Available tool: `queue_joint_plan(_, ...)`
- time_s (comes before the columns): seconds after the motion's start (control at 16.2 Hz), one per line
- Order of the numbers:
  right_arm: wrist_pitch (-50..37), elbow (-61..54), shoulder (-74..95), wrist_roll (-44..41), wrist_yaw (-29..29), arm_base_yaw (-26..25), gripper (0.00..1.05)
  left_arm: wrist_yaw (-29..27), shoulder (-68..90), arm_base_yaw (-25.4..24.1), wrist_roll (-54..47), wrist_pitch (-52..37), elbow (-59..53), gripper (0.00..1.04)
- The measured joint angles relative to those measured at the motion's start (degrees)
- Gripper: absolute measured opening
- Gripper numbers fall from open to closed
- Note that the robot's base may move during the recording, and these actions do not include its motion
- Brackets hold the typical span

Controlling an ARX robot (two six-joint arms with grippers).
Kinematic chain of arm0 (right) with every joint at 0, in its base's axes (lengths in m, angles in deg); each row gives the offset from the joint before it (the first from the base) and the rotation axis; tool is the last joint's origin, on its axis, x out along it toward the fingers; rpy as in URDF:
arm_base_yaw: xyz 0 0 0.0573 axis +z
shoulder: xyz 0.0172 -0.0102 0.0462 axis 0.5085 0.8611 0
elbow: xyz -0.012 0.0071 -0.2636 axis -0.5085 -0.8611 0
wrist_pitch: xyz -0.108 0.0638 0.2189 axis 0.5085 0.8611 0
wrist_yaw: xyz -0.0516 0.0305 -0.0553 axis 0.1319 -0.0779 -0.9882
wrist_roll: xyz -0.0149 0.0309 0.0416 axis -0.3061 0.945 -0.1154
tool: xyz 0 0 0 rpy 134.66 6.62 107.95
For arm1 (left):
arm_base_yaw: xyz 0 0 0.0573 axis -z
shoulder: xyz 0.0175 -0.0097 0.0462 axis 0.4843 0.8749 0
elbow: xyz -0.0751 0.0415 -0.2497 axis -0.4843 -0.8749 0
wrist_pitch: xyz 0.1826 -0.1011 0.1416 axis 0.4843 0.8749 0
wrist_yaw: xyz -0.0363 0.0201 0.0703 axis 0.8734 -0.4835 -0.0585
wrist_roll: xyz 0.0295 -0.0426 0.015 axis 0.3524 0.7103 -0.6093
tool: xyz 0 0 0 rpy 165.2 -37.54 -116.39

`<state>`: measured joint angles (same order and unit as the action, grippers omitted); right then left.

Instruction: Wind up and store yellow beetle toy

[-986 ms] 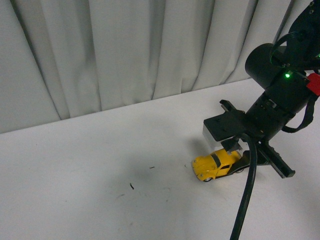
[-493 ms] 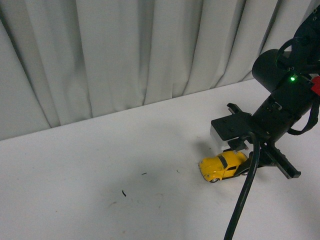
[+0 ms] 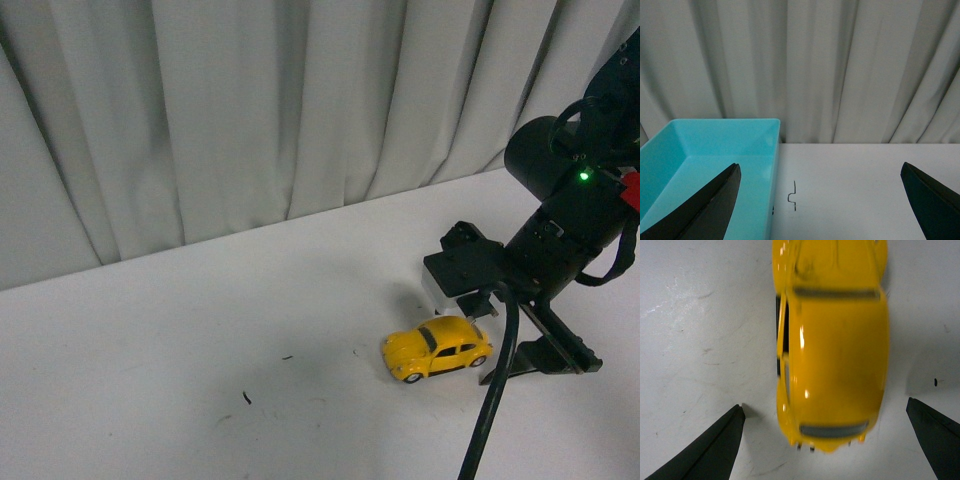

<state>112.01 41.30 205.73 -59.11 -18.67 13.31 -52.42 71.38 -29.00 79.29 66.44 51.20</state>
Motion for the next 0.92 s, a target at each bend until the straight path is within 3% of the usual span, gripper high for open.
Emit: queue_joint_plan(0.92, -0.74, -0.50, -0.13, 0.22, -0.61, 0.37, 0.98, 0.00, 0.00, 0.00, 0.00, 0.00, 0.02, 0.98)
